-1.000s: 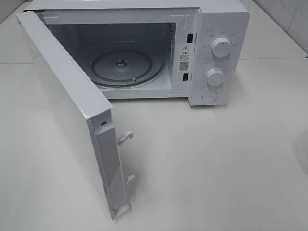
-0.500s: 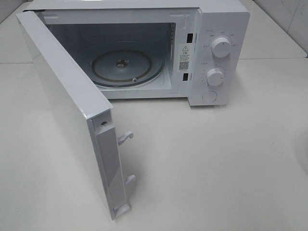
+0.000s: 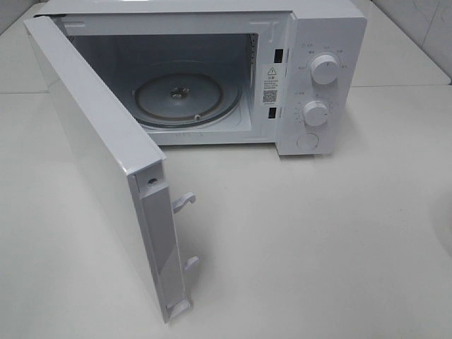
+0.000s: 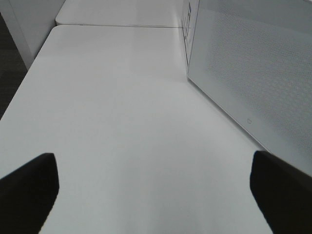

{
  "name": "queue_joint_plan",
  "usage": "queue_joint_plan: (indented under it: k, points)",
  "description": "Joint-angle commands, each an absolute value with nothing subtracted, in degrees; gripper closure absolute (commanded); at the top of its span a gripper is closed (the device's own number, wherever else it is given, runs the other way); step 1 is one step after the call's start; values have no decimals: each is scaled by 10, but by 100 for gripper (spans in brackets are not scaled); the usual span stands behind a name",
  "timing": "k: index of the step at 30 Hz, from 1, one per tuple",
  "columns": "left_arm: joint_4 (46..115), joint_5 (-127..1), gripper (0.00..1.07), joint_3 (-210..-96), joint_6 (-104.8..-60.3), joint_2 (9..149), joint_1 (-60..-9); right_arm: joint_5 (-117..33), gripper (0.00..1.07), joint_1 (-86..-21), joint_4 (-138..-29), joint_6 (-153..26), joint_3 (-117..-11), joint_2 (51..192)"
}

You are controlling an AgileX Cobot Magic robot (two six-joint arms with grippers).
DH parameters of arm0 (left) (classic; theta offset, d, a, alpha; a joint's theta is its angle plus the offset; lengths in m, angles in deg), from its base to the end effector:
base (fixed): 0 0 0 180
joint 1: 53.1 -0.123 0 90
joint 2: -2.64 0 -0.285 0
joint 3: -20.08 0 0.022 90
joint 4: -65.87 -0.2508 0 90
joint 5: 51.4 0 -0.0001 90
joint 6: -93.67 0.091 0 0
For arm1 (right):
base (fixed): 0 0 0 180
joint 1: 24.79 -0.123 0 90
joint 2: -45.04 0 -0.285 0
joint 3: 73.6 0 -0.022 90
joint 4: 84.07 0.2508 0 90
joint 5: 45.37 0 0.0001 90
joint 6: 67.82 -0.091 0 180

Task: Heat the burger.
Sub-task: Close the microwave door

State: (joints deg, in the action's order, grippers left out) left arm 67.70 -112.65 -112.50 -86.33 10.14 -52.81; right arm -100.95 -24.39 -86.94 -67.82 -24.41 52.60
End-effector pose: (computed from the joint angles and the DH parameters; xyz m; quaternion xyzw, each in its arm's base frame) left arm -0.0084 -0.0025 0.2822 0.0030 0.8487 -0.0173 0.5286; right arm -0.0008 -0.0038 0.2818 0.0026 0.8304 -0.0270 0.5565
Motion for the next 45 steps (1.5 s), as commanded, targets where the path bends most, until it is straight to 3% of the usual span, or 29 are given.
queue_joint_plan:
  k: [1,10,20,22,25,27,28,29,30,31,32,33,42,45]
  points:
    - [679,-1128,6,-1123,-863,99,-529,-1006,63,-241,-865,-678,-244,509]
    - [694,-1114,6,-1132,-863,99,-529,-1006,63,-241,-865,-678,-244,509]
    - [695,-970,7,-1122,-863,132,-529,-1006,63,-241,-865,-678,-244,509]
    - [695,-880,18,-1079,-863,180,-529,-1006,63,-241,-865,-678,-244,509]
    - [695,-851,22,-1070,-863,192,-529,-1006,63,-241,-865,-678,-244,509]
    - [694,-744,57,-1034,-863,233,-529,-1006,63,-241,-865,-678,-244,509]
    - [694,-744,57,-1034,-863,233,-529,-1006,63,-241,-865,-678,-244,509]
    - [694,-716,68,-1024,-863,244,-529,-1006,63,-241,-865,-678,-244,509]
    - [692,-676,90,-1005,-863,266,-529,-1006,63,-241,-865,-678,-244,509]
    - [692,-676,90,-1005,-863,266,-529,-1006,63,-241,-865,-678,-244,509]
    - [691,-656,101,-996,-863,277,-529,-1006,63,-241,-865,-678,-244,509]
    - [690,-618,107,-979,-863,298,-529,-1006,63,-241,-865,-678,-244,509]
    - [706,-449,107,-933,-871,373,-529,-1006,63,-241,-865,-678,-244,509]
    - [711,-406,107,-925,-896,411,-529,-1006,63,-241,-865,-678,-244,509]
